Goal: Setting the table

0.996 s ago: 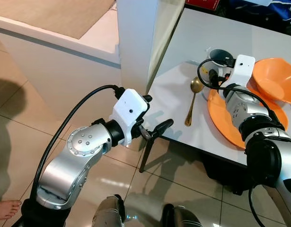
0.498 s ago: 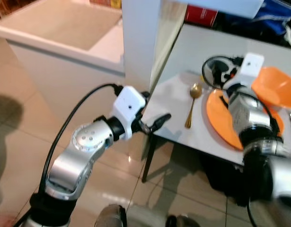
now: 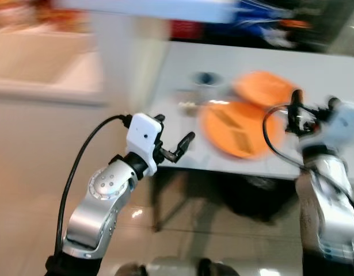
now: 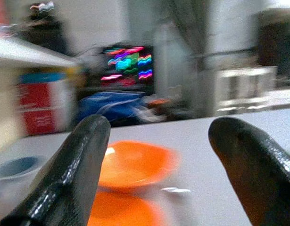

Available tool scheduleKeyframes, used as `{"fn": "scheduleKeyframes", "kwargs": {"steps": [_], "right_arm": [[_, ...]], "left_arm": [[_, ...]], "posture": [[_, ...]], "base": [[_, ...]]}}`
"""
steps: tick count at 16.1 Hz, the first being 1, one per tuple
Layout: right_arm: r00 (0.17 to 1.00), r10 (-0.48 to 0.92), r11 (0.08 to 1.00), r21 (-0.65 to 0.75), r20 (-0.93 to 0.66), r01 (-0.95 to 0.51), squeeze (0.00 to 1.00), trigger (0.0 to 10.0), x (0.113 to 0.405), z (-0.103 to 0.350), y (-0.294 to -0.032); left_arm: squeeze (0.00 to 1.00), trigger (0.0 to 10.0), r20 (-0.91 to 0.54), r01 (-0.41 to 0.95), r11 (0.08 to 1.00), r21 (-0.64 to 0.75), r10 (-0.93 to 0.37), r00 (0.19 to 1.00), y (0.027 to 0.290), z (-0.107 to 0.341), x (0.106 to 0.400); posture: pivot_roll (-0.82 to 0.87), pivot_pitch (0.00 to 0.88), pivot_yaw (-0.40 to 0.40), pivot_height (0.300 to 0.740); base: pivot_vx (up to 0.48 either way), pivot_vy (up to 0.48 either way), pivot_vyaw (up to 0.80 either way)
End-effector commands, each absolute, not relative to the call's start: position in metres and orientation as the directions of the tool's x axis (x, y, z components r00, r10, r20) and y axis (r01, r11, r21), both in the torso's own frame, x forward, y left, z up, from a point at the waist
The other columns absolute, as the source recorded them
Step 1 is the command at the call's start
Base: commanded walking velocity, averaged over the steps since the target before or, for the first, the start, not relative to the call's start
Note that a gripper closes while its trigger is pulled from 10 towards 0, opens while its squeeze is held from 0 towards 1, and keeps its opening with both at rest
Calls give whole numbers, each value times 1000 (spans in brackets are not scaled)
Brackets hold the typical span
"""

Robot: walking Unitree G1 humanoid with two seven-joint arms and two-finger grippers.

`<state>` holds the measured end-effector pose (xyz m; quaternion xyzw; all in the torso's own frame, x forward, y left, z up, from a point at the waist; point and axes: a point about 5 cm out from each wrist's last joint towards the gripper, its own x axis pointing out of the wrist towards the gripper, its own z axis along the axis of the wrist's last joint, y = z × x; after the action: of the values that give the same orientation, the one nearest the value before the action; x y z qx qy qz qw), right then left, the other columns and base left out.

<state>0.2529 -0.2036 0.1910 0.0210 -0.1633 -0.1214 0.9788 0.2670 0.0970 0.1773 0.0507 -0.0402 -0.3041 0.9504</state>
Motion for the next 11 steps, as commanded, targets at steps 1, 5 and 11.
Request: {"fn": "scheduleKeyframes", "kwargs": {"steps": [1,5,11], "right_arm": [[903,-246,969,87,352,230,0,10000,241,195,-196],[924,-312,949,32,222,313,0,10000,218,164,-187],[869,-479,878,87,126,471,0,10000,211,153,-209]], "left_arm": [[0,10000,51,592,792,151,-604,795,89,177,265],[0,10000,29,493,865,91,-497,867,105,163,267],[0,10000,95,415,902,121,-427,899,110,166,268]], "posture": [[16,0,-28,740],[-2,0,-16,740],[1,0,-34,740]], "base": [[0,0,-800],[0,0,-800],[0,0,-800]]}}
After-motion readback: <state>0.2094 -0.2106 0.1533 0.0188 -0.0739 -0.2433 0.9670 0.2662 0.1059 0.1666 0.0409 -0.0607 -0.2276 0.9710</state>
